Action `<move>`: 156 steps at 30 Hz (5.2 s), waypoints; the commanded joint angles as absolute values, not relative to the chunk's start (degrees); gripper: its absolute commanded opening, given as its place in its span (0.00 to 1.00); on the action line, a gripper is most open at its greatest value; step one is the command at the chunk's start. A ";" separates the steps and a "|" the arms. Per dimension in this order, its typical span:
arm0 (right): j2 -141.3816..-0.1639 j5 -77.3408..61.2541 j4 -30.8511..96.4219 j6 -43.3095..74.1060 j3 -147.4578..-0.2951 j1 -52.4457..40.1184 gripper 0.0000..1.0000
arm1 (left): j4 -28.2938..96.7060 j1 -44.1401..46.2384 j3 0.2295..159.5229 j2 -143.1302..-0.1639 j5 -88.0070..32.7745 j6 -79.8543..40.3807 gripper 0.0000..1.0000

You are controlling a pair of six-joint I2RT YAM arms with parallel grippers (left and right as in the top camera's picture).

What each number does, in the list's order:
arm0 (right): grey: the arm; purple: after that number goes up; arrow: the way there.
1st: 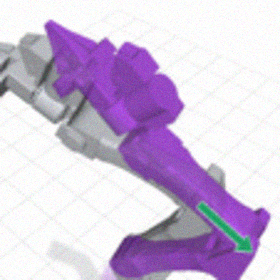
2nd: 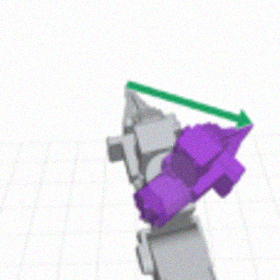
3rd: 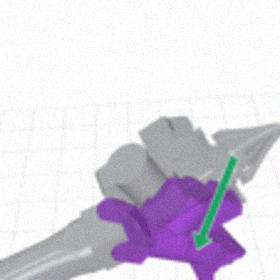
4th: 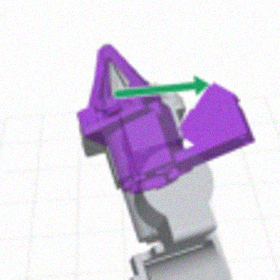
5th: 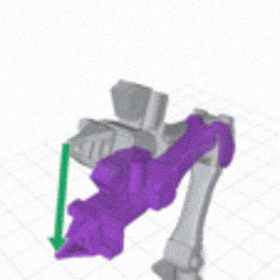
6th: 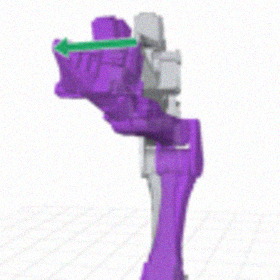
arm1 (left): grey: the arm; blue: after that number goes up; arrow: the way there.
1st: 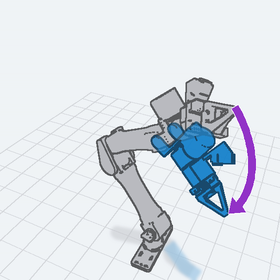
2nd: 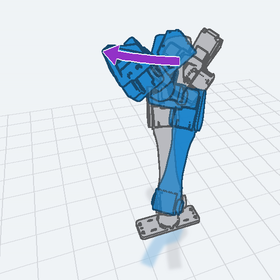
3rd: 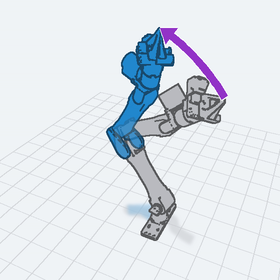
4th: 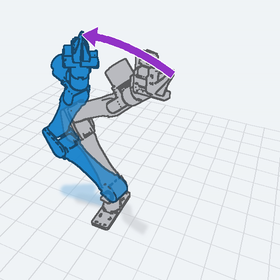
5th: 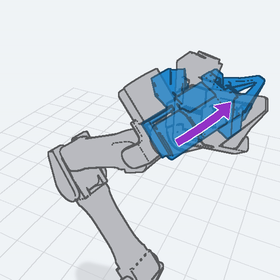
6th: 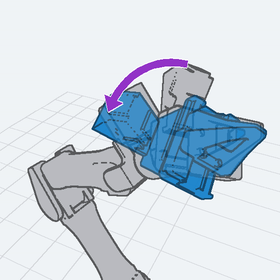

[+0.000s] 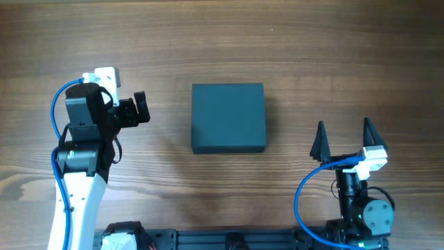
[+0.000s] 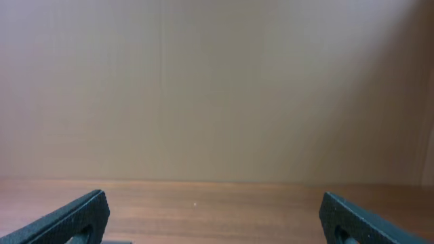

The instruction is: Pack container

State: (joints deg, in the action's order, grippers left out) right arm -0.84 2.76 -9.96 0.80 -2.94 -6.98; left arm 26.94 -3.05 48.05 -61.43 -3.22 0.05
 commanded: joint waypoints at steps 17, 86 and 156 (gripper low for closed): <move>-0.14 4.56 -2.04 1.43 -2.44 -7.16 1.00 | 26.83 -3.01 47.88 -60.86 -2.92 -0.49 1.00; -0.14 -4.19 4.75 -2.83 -2.44 -1.06 1.00 | 26.83 -2.98 47.88 -60.86 -2.92 -0.49 1.00; -0.14 -4.36 4.62 -1.15 -2.44 -1.10 1.00 | 30.79 8.75 21.93 -6.33 -7.07 -10.94 1.00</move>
State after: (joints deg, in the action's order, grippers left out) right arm -0.78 -3.46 4.80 -1.61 -2.81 -1.28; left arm 33.78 8.69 26.98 -11.62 -6.33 -8.38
